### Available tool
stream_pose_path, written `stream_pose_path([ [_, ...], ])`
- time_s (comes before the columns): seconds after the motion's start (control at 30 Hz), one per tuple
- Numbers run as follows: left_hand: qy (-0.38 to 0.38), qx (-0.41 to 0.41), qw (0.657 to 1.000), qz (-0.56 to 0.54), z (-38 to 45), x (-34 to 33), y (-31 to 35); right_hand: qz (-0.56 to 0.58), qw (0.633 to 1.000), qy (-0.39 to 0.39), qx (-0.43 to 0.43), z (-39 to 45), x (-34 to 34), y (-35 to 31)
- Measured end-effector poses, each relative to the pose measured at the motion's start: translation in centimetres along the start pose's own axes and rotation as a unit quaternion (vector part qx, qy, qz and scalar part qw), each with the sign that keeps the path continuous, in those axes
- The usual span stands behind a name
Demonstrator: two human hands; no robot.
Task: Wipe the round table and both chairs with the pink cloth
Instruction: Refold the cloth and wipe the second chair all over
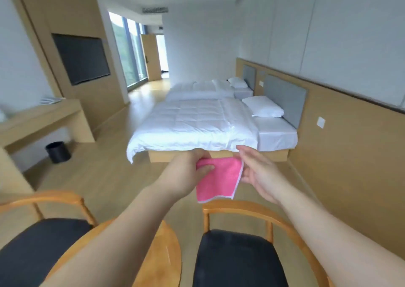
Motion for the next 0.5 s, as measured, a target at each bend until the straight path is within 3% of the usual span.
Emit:
stream_pose_path([
  [0.13, 0.066, 0.083, 0.994, 0.027, -6.3, 4.9, -2.9, -0.11, 0.984, -0.129, 0.048, -0.1, -8.3, 0.8],
  [0.23, 0.104, 0.147, 0.983, 0.037, -11.7, 9.0, -5.0, -0.102, 0.969, -0.217, 0.064, -1.1, -15.2, 0.7],
  [0.4, 0.134, 0.253, 0.956, 0.069, -20.8, 15.6, -9.1, -0.135, 0.939, -0.308, 0.068, -2.7, -26.3, 0.9],
  [0.5, 0.148, 0.292, 0.939, 0.108, -25.9, 19.5, -11.7, -0.194, 0.903, -0.364, 0.118, -4.2, -33.5, 0.8],
])
Point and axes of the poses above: each hand's wrist, its own z-axis towards the middle knuckle, its own x-axis out of the back of the hand, y = z × x, the point moved 7 cm from there along z, towards the middle knuckle, and after that the axes turned 2 degrees about -z, right-handed, at the moved point
